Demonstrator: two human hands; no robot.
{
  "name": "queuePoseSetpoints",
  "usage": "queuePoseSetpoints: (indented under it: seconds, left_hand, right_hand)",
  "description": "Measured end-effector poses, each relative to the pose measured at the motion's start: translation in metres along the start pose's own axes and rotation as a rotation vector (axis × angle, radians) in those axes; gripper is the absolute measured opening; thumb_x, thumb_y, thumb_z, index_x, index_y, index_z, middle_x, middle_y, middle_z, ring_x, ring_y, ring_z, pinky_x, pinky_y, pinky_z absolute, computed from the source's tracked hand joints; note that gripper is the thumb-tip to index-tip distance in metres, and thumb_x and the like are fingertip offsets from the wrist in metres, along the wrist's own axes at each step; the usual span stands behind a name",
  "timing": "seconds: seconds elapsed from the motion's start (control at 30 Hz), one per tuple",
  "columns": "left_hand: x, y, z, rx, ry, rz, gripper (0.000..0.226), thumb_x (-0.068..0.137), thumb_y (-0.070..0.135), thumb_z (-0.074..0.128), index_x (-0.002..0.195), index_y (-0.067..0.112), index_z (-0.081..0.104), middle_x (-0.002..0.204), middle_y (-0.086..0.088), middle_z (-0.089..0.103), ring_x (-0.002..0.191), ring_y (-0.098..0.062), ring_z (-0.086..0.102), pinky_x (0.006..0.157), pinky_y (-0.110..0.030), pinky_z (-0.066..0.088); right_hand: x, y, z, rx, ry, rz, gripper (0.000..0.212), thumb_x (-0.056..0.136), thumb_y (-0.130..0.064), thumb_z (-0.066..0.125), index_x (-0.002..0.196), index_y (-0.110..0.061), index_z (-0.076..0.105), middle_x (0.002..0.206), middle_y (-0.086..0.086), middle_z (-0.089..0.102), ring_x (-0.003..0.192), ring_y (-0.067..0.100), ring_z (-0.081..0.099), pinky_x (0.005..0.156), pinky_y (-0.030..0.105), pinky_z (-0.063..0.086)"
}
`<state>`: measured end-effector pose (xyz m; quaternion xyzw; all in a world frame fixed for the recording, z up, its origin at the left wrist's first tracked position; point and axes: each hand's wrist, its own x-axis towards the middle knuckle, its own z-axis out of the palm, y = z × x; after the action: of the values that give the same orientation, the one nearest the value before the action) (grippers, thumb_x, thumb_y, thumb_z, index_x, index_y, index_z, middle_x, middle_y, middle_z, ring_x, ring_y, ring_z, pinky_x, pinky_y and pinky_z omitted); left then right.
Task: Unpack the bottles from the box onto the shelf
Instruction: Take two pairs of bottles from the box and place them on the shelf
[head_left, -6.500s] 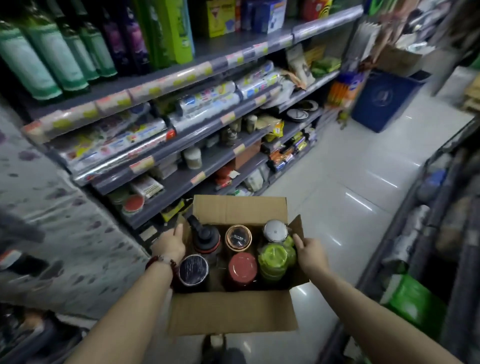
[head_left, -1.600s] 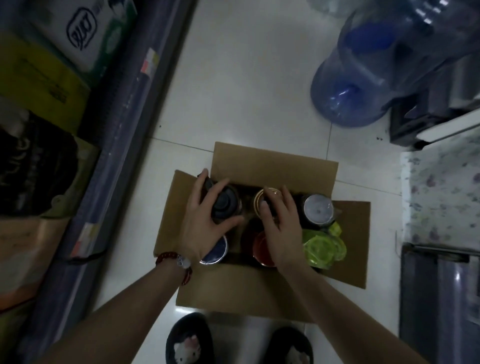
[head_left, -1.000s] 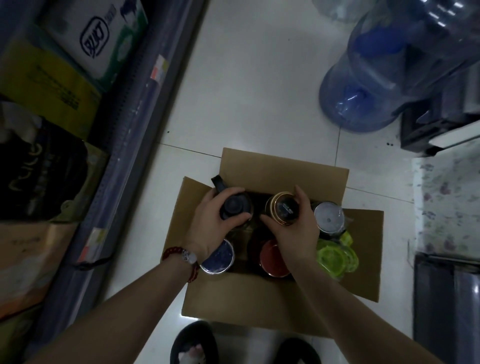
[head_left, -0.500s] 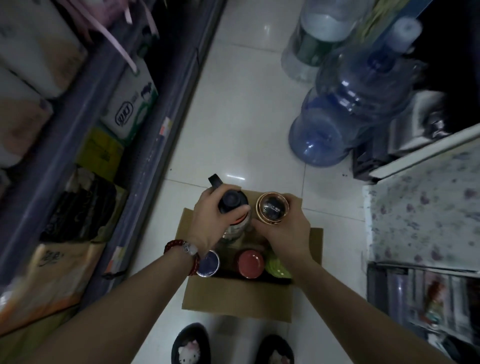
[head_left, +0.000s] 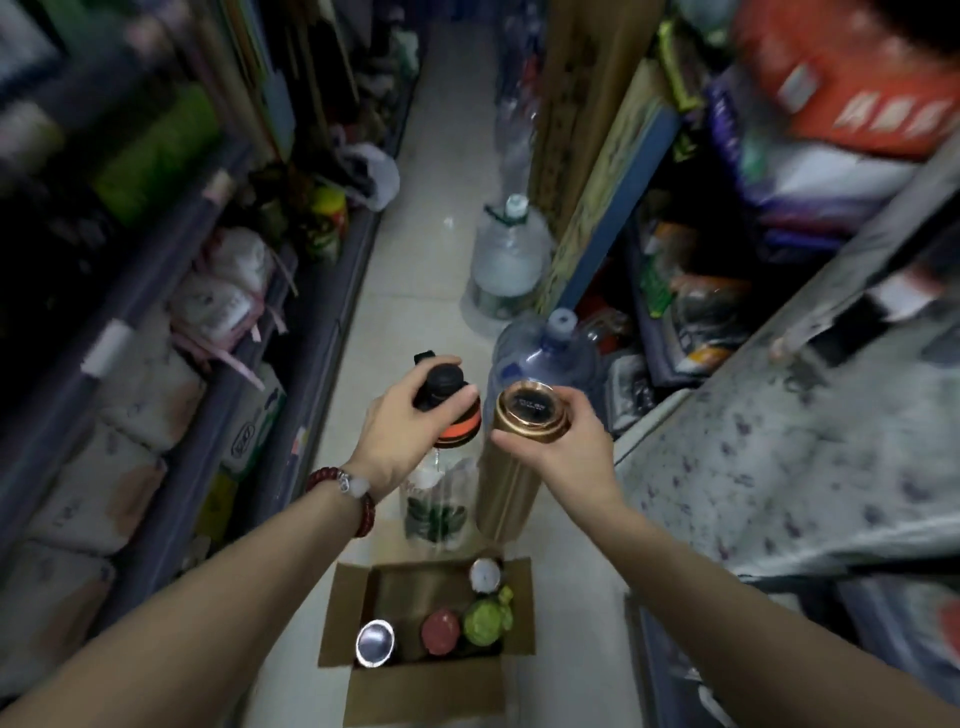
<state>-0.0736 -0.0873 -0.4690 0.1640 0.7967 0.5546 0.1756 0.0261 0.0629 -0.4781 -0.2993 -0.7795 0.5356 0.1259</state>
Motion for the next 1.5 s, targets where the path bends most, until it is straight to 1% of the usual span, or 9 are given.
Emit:
queuePoseSetpoints:
  seconds: [0.1,0.27,0.47,0.63,0.83,1.03,1.17,1.4,1.5]
  left_hand:
    - [0.003,0.069,-0.009,-0.076,-0.009,0.048,0.026,0.078,0.044,0.071,0.102,0.039,0.065,0.098,0.016,0.069,0.098,-0.003,0.063,0.089,-0.021,0.047]
    - [-0.003,0.176,-0.028,-0.154,-0.119,0.152,0.026,0.078,0.038,0.072,0.103,0.031,0.068,0.097,0.011,0.071,0.094,-0.002,0.065,0.082,-0.017,0.049]
    - [-0.029,0.29,-0.048,-0.256,-0.256,0.283,0.02,0.08,0.032,0.072,0.099,0.027,0.07,0.092,0.008,0.072,0.081,0.004,0.067,0.07,-0.011,0.051]
    - [-0.062,0.368,-0.048,-0.308,-0.416,0.36,0.014,0.079,0.035,0.071,0.093,0.03,0.071,0.086,0.011,0.075,0.083,-0.003,0.07,0.073,-0.018,0.054]
    - [-0.117,0.446,-0.026,-0.351,-0.629,0.372,0.019,0.08,0.028,0.073,0.099,0.024,0.072,0.093,0.0,0.076,0.085,-0.015,0.072,0.074,-0.028,0.057]
    - [-0.173,0.509,0.018,-0.376,-0.838,0.418,0.027,0.077,0.021,0.074,0.104,0.026,0.071,0.1,-0.003,0.074,0.084,-0.017,0.07,0.068,-0.029,0.053]
    - [-0.214,0.549,0.053,-0.386,-1.0,0.454,0.033,0.072,0.017,0.078,0.103,0.025,0.072,0.097,-0.003,0.076,0.086,-0.018,0.072,0.083,-0.038,0.053]
    - [-0.269,0.613,0.095,-0.379,-1.135,0.571,0.032,0.078,0.032,0.071,0.11,0.029,0.068,0.104,-0.003,0.074,0.089,-0.017,0.07,0.054,-0.022,0.053]
    - [-0.281,0.641,0.101,-0.405,-1.153,0.674,0.038,0.069,0.04,0.073,0.105,0.031,0.07,0.105,0.0,0.074,0.097,-0.018,0.07,0.083,-0.037,0.056]
  right_hand:
    - [-0.003,-0.054,-0.035,0.037,0.07,-0.034,0.066,0.052,-0.041,0.088,0.109,-0.029,0.057,0.099,-0.013,0.069,0.095,0.002,0.064,0.091,0.028,0.051]
    - [-0.027,-0.145,-0.091,0.126,0.189,-0.113,0.066,0.055,-0.039,0.089,0.114,-0.026,0.061,0.105,-0.01,0.07,0.101,0.005,0.064,0.096,0.037,0.052]
    - [-0.076,-0.238,-0.151,0.263,0.361,-0.189,0.091,0.057,-0.034,0.09,0.136,-0.024,0.047,0.123,-0.013,0.062,0.112,0.004,0.059,0.1,0.029,0.047]
    - [-0.126,-0.294,-0.201,0.271,0.492,-0.278,0.051,0.057,-0.034,0.089,0.103,-0.026,0.068,0.099,-0.009,0.075,0.096,0.007,0.069,0.091,0.033,0.054]
    - [-0.201,-0.336,-0.263,0.394,0.65,-0.32,0.038,0.067,-0.022,0.085,0.101,-0.015,0.071,0.095,0.003,0.077,0.091,0.019,0.072,0.083,0.033,0.058]
    - [-0.277,-0.349,-0.333,0.424,0.793,-0.32,0.036,0.065,-0.026,0.086,0.097,-0.014,0.074,0.091,0.005,0.078,0.086,0.02,0.073,0.08,0.036,0.058]
    - [-0.329,-0.355,-0.38,0.383,0.9,-0.334,0.046,0.059,-0.034,0.088,0.099,-0.016,0.074,0.094,0.006,0.077,0.093,0.025,0.072,0.089,0.048,0.056]
    - [-0.399,-0.386,-0.441,0.342,1.017,-0.375,0.038,0.067,-0.024,0.084,0.101,-0.014,0.071,0.09,0.006,0.077,0.082,0.021,0.074,0.073,0.035,0.06]
    - [-0.411,-0.404,-0.457,0.302,1.08,-0.43,0.033,0.067,-0.024,0.084,0.095,-0.012,0.072,0.083,0.007,0.077,0.073,0.019,0.073,0.067,0.033,0.061]
